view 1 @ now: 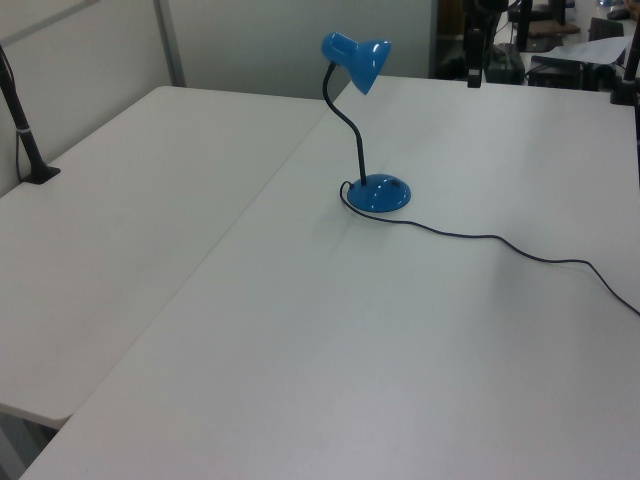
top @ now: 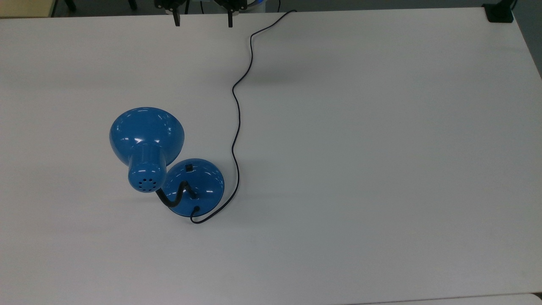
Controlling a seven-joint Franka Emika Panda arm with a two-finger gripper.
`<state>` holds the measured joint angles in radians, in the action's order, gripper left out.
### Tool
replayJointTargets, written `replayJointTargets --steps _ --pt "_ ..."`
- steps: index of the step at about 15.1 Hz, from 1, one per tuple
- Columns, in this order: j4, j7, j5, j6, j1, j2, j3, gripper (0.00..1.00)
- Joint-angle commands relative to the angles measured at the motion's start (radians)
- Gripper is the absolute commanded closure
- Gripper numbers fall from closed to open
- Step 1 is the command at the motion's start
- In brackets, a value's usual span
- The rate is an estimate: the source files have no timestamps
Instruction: Turn on the lamp
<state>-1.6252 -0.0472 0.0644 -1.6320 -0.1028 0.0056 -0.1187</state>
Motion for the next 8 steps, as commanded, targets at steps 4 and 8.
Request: replayJointTargets --steps 4,8 --pt "0.011 -0.002 -0.006 0.029 0.006 0.001 0.002 0.00" --pt "0.010 -0.034 -0.005 0.027 0.006 0.001 0.002 0.72"
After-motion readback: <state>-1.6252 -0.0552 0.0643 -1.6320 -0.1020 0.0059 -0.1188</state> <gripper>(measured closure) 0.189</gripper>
